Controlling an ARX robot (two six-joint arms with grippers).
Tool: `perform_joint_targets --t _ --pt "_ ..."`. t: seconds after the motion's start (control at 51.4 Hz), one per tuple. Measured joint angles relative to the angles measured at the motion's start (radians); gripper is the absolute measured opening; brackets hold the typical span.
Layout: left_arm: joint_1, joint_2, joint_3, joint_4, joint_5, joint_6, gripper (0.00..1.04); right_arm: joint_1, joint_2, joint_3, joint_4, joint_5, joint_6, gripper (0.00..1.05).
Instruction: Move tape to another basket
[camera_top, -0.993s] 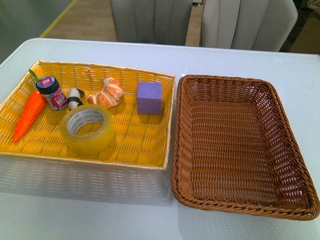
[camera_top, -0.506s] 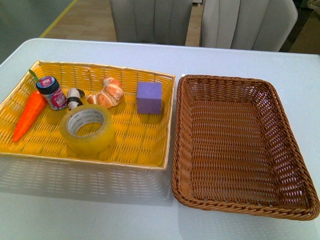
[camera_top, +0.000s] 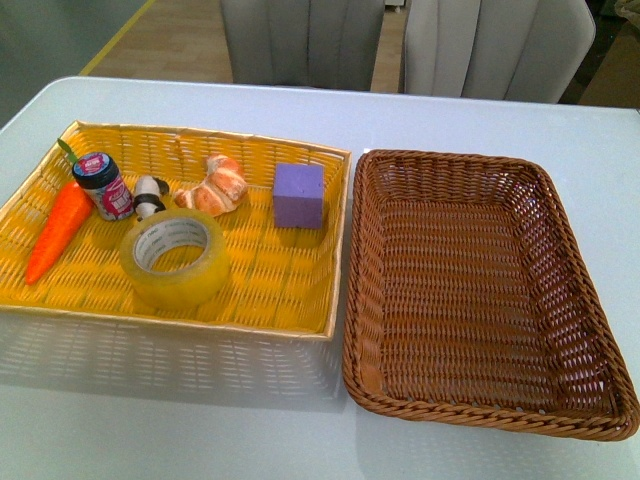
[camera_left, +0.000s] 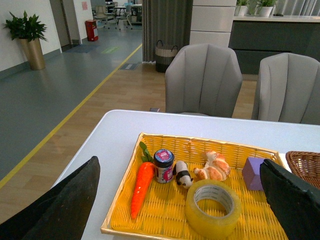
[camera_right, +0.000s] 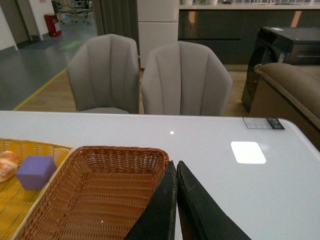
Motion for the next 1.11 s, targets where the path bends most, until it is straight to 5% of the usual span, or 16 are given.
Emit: perform_joint_targets --t 0.623,0.72,0.954,1.109 --pt "0.000 0.000 0.000 0.000 0.000 0.000 0.96 0.000 -0.207 0.000 -0.206 0.000 0.000 0.02" --pt "0.000 0.000 0.000 0.000 0.000 0.000 0.96 0.001 -0.334 0.000 -0.359 0.000 0.000 0.02" --pt "0.000 0.000 0.000 0.000 0.000 0.000 0.96 0.002 -0.365 0.000 -0.370 0.000 -0.001 0.02" --pt "0.000 0.000 0.000 0.000 0.000 0.000 0.96 0.002 -0.367 0.000 -0.370 0.000 0.000 0.28"
